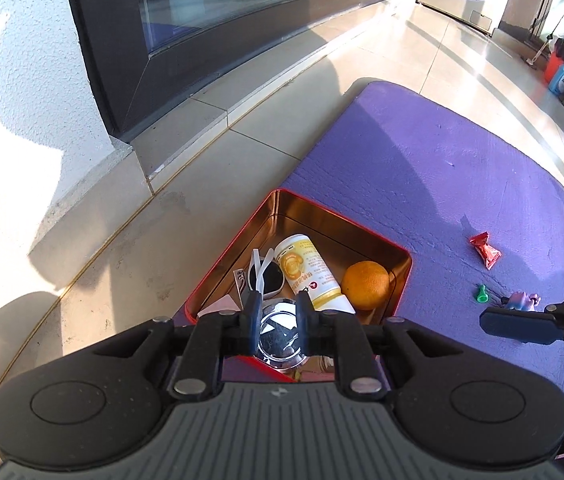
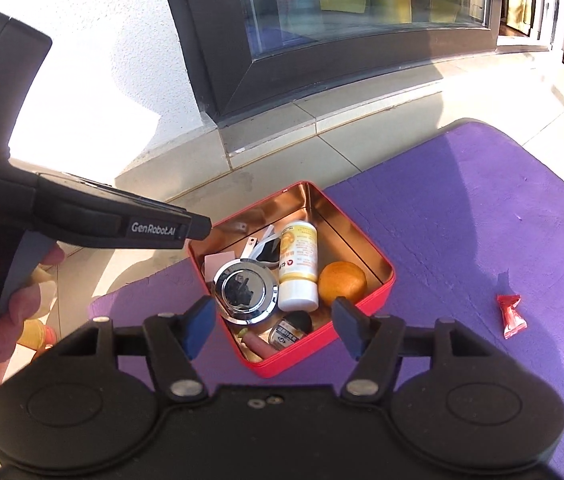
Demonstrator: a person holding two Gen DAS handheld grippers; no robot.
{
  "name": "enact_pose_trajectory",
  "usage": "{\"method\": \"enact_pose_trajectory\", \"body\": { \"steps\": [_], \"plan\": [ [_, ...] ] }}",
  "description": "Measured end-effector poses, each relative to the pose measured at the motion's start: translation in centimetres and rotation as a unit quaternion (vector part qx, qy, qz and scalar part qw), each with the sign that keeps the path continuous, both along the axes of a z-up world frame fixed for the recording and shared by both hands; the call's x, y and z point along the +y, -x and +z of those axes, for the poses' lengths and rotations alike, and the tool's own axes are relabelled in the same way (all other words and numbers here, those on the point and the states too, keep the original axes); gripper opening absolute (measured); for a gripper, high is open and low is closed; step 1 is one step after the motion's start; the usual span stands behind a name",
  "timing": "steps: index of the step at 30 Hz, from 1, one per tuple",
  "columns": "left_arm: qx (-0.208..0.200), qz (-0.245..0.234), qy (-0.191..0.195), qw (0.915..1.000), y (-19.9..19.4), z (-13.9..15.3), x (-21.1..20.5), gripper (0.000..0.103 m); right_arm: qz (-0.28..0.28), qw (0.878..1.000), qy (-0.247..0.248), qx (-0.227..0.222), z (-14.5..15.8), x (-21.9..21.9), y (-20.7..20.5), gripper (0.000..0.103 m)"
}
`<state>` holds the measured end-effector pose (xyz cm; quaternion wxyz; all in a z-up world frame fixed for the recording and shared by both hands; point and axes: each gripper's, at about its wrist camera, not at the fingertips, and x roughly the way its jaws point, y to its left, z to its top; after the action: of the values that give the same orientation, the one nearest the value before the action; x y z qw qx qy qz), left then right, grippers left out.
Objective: Organize rigid objects
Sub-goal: 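Withdraw both grippers from the tin back over the mat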
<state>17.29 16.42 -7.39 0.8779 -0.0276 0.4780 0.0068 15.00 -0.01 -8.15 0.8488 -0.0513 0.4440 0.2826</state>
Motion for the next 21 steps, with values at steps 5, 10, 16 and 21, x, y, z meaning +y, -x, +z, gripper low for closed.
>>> {"method": "enact_pose_trajectory", "body": {
  "steps": [5, 10, 16, 21],
  "plan": [
    [-0.010, -0.013, -0.006, 0.9998, 1.6, 1.6, -1.2, 0.018, -0.004, 1.000, -0.013, -0.010, 1.6, -1.3, 1.5, 0.067],
    [-0.020, -0.028, -0.001, 0.9994, 3.0, 2.9, -3.0, 0.031, -0.015, 0.999, -0.026, -0.015, 2.4, -3.3, 3.1, 0.073],
    [-0.027, -0.052, -0.001, 0.9983, 4.5, 4.0, -5.8, 0.047, -0.032, 0.998, -0.044, -0.019, 2.9, -6.2, 5.3, 0.082],
    [-0.041, -0.069, -0.015, 0.9966, 5.1, 4.4, -8.4, 0.067, -0.057, 0.997, -0.047, -0.016, 2.4, -9.5, 6.8, 0.088]
  ]
}}
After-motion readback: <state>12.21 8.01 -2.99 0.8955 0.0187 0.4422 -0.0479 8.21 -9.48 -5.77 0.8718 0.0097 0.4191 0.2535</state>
